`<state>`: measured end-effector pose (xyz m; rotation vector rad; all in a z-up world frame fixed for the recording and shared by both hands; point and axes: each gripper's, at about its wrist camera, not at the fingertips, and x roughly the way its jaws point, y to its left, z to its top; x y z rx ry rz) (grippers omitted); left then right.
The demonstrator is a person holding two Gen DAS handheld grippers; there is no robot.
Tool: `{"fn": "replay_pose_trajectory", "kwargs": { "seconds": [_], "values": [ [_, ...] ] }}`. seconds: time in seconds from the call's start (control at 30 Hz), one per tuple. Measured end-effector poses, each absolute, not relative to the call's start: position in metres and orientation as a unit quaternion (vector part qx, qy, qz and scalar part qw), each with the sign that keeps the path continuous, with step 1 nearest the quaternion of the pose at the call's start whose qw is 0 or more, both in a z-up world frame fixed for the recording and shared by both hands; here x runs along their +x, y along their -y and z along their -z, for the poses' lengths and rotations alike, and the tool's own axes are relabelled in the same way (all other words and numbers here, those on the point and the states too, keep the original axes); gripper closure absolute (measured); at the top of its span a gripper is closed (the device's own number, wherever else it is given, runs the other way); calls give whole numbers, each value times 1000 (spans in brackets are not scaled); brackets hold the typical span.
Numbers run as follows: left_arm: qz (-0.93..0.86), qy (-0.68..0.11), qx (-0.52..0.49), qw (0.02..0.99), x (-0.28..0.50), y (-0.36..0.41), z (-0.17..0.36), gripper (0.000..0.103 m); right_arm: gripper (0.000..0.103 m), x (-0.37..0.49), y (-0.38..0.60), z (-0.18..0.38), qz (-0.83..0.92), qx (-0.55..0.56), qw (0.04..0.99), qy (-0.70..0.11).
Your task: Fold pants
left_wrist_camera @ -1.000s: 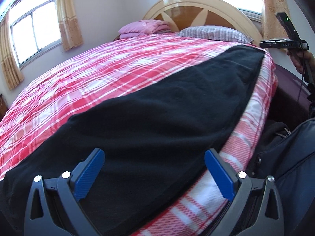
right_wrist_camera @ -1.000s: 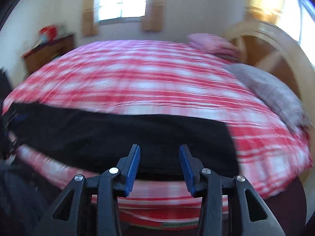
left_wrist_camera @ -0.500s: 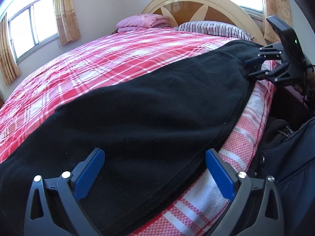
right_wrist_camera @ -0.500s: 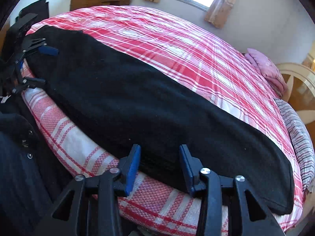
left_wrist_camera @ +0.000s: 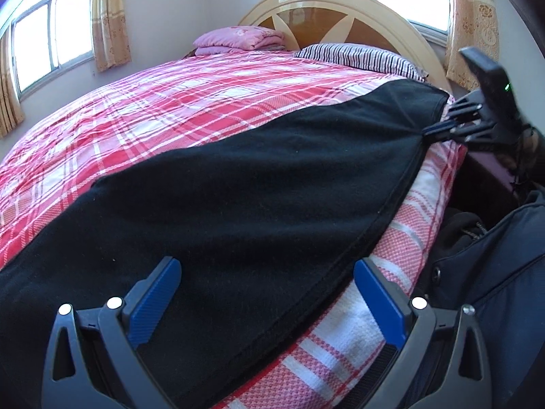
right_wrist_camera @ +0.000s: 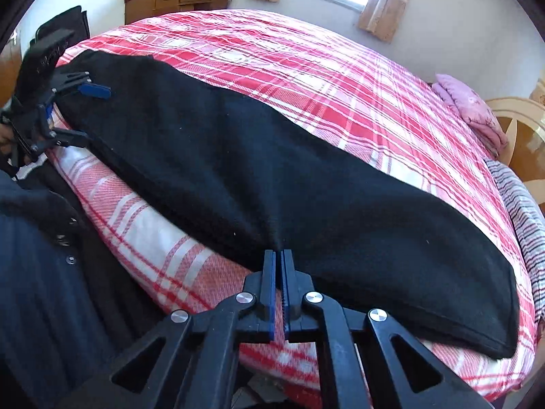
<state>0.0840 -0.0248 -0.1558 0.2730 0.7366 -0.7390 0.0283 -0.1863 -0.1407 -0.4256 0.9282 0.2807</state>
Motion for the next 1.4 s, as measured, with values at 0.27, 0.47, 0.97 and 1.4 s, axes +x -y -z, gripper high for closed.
{"fn": "replay_pose_trajectory", "kwargs": {
  "seconds": [0.27, 0.47, 0.97, 1.4],
  "values": [
    [346, -341, 144, 862, 83, 15, 143, 0, 54, 40, 180, 93, -200, -172, 863, -431],
    [263, -326, 106, 902, 108, -21, 127, 0, 54, 102, 146, 62, -221, -190, 866, -406],
    [249, -368, 110, 889, 107, -38, 162, 0, 54, 252, -7, 113, -344, -46, 796, -497],
    [250, -351, 108, 896, 109, -40, 163, 0, 92, 274, -44, 171, -390, 137, 686, -598]
  ]
}}
